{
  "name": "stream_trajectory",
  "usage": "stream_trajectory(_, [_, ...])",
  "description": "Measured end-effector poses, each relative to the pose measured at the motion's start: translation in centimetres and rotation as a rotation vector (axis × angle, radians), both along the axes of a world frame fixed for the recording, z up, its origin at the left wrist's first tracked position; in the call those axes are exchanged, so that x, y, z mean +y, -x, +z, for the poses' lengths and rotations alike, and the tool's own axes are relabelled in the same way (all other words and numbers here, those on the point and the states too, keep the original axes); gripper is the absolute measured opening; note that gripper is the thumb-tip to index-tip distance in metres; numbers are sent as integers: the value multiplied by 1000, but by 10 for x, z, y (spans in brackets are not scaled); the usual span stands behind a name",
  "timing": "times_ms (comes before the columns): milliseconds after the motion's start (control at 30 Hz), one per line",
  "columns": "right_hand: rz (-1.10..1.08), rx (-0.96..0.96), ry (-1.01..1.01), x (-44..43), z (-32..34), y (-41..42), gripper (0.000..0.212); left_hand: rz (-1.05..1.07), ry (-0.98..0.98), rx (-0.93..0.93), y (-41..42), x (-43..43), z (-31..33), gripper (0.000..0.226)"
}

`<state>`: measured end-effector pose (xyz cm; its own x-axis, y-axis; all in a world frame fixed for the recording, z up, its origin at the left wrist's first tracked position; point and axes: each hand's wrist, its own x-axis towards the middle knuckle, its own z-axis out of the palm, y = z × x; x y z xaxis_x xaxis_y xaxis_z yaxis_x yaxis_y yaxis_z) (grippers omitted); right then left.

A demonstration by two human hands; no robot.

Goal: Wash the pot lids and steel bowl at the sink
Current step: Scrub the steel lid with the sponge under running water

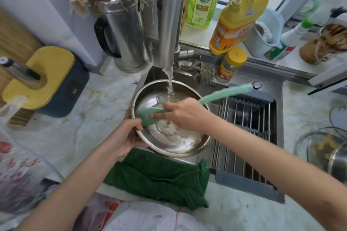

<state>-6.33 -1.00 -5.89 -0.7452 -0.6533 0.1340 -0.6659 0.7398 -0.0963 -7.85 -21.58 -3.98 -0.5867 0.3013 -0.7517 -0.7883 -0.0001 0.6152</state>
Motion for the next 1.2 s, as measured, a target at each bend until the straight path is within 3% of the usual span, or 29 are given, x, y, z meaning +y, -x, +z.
stream_trajectory(100, [171, 126, -267, 7, 8, 22, 41, -58, -13, -114, -1, 0, 1, 28])
stream_trajectory(167, [68, 78, -337, 12, 14, 34, 35, -138, 1, -129, -2, -1, 1, 26])
stream_trajectory(267, [-259, -141, -409, 31, 15, 39, 38, -158, 2, -102, 3, -5, -2, 40])
stream_trajectory(333, [-430, -263, -316, 51, 12, 28, 40, -152, 7, -77, 8, -7, -6, 45])
stream_trajectory(433, [-596, -342, 35, 69, 9, 6, 35, -210, 22, -67, 10, -3, -11, 42])
stream_trajectory(567, [-596, -448, 494, 51, 7, -18, 40, -266, 36, -141, 6, 10, -14, 23])
stream_trajectory(733, [-447, -602, 494, 15, -11, -23, 41, -402, 35, -115, 10, 28, -19, 41])
stream_trajectory(867, [-714, -494, 416, 30, -27, 1, 41, -440, 26, -99, 13, 43, -16, 7])
stream_trajectory(933, [-778, -503, 450, 32, -26, 5, 39, -427, 15, -100, 17, 48, -16, 18])
stream_trajectory(1000, [-650, -602, 556, 24, -16, -4, 37, -455, 14, -65, 20, 49, -16, 11])
stream_trajectory(1067, [-519, -642, 586, 22, -10, -13, 38, -480, 0, -29, 26, 49, -17, 33])
stream_trajectory(1133, [-654, -582, 533, 40, -15, -1, 38, -507, -4, -15, 28, 54, -18, 44])
stream_trajectory(1200, [-818, -521, 462, 50, -19, 9, 38, -487, -15, -51, 27, 59, -19, 36])
